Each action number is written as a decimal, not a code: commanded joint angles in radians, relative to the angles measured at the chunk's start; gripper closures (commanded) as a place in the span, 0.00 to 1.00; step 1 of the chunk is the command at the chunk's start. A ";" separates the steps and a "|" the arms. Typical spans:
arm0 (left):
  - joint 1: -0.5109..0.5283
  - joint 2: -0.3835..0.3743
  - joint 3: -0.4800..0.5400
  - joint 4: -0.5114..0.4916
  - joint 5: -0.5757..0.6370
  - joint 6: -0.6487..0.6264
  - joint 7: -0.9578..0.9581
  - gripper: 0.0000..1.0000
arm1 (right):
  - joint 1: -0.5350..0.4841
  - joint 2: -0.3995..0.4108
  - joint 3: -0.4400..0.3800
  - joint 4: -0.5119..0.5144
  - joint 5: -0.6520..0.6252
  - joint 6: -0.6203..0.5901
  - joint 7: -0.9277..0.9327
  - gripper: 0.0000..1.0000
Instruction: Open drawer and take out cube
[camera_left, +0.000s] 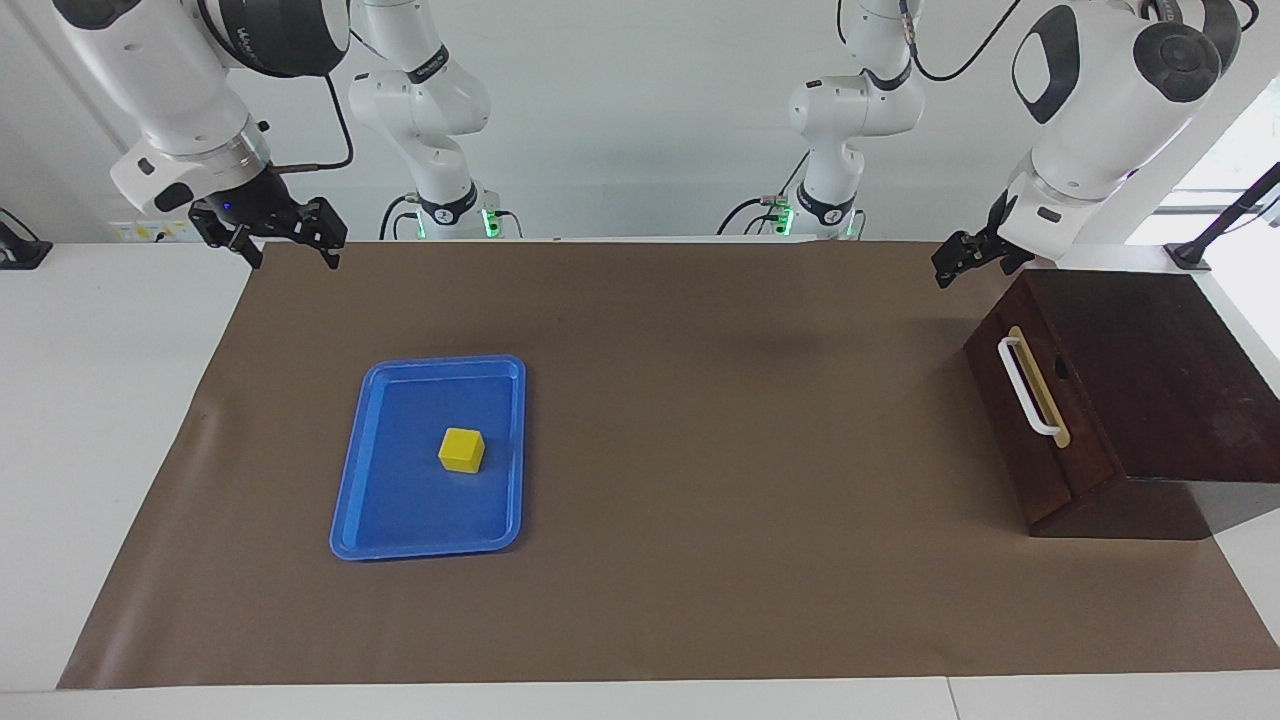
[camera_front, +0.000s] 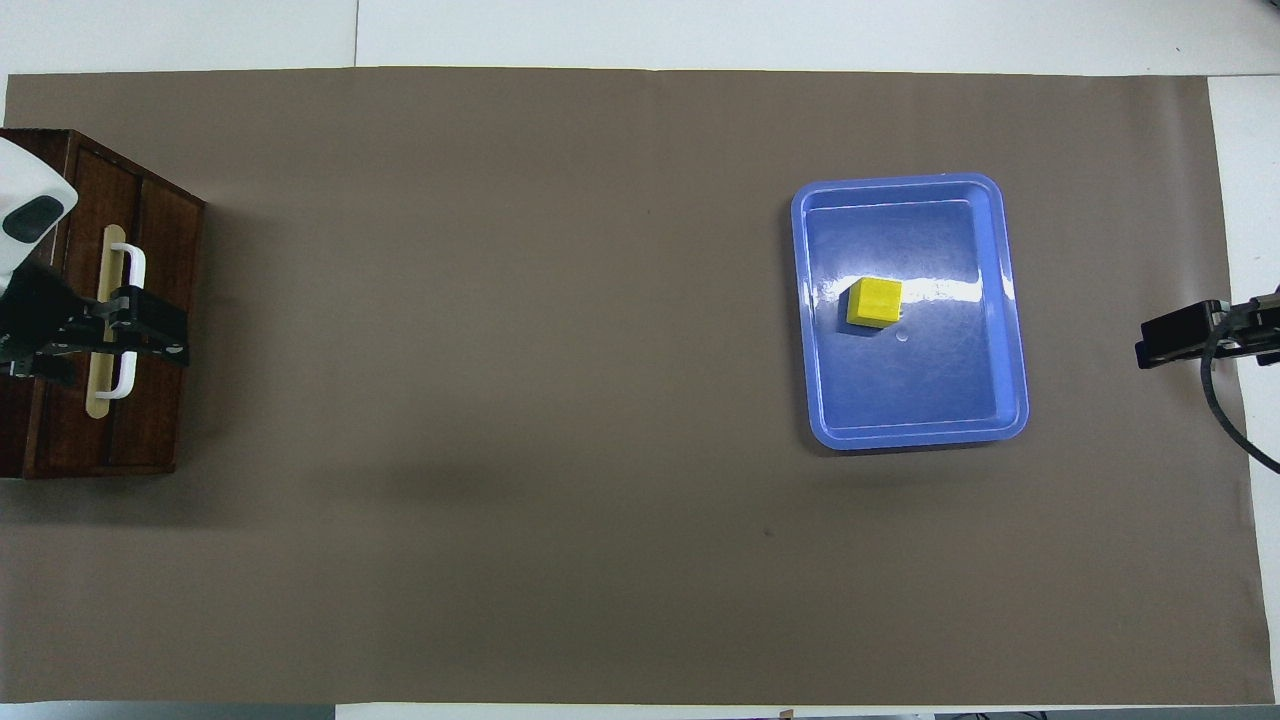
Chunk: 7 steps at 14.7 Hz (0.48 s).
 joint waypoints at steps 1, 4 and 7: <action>0.003 -0.023 0.002 -0.003 -0.013 -0.005 0.005 0.00 | -0.008 0.016 0.011 0.033 -0.015 0.012 0.006 0.00; 0.008 -0.023 0.002 -0.003 -0.013 0.040 0.004 0.00 | -0.008 0.014 0.015 0.032 -0.015 0.012 0.016 0.00; 0.010 -0.023 0.002 -0.003 -0.013 0.068 0.007 0.00 | -0.005 0.010 0.015 0.030 -0.013 0.009 0.014 0.00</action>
